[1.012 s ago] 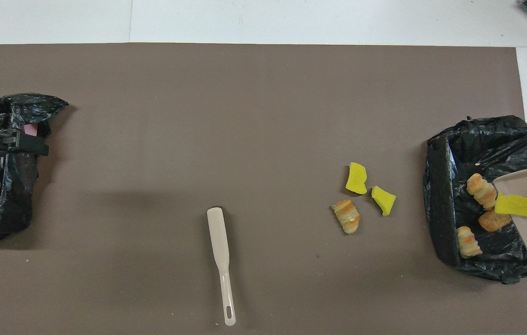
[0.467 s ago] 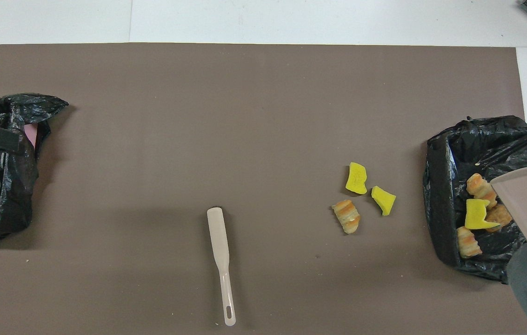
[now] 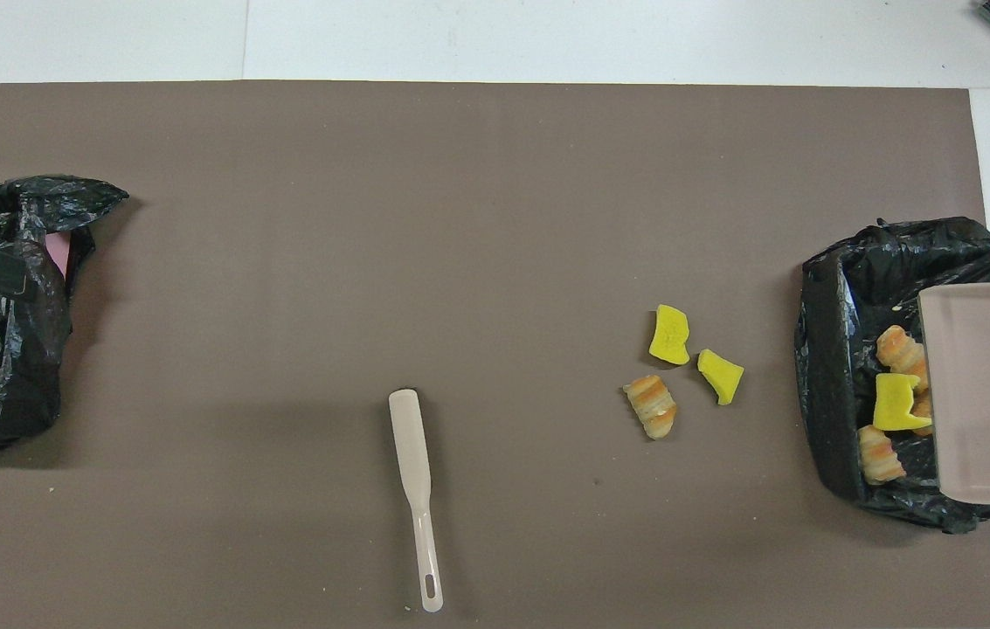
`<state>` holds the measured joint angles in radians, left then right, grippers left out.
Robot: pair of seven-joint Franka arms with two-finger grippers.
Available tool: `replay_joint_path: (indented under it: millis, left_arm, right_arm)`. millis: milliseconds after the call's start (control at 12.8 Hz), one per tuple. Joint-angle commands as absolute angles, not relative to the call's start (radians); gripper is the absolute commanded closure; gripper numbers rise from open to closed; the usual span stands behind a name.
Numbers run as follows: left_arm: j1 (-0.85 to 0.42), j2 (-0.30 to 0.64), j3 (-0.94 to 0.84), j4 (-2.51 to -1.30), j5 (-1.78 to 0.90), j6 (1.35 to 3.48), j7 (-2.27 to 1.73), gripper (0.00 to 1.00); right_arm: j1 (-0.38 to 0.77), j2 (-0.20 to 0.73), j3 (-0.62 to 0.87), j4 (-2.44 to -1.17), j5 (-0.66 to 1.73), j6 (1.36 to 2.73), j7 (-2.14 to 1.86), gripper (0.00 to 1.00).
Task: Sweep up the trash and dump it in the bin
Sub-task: 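Tip the dustpan into the bag while the left gripper drops the brush, then bring the empty dustpan back and set it on the mat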
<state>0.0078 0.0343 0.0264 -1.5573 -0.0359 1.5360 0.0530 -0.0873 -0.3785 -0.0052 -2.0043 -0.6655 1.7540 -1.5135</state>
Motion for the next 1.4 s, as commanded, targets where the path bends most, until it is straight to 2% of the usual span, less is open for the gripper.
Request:
replay_joint_path:
  millis: [0, 234, 545, 779, 1012, 1324]
  left_arm:
    - [-0.005, 0.009, 0.026, -1.575, -0.014, 1.525, 0.048, 0.0]
    - [-0.008, -0.001, 0.025, -1.578, -0.008, 1.5, 0.06, 0.0]
    - [-0.009, -0.028, 0.025, -1.612, -0.008, 1.5, 0.097, 0.0]
    - [0.006, -0.023, 0.028, -1.603, -0.011, 1.508, 0.09, 0.0]
    - [0.009, -0.023, 0.034, -1.603, -0.011, 1.506, 0.091, 0.0]
    - [0.003, -0.023, 0.034, -1.603, -0.011, 1.506, 0.089, 0.0]
  right_arm:
    - [-0.084, -0.37, 0.008, -1.993, -0.525, 1.715, -1.242, 1.0]
    - [-0.057, -0.338, 0.072, -1.996, -0.36, 1.637, -0.767, 1.0]
    - [0.033, -0.243, 0.139, -1.987, -0.145, 1.661, -0.262, 1.0]
    - [0.164, -0.086, 0.147, -1.924, -0.049, 1.794, 0.085, 1.0]
    - [0.319, 0.145, 0.146, -1.732, -0.052, 1.828, 0.361, 1.0]
    - [0.463, 0.397, 0.143, -1.501, -0.077, 1.882, 0.573, 1.0]
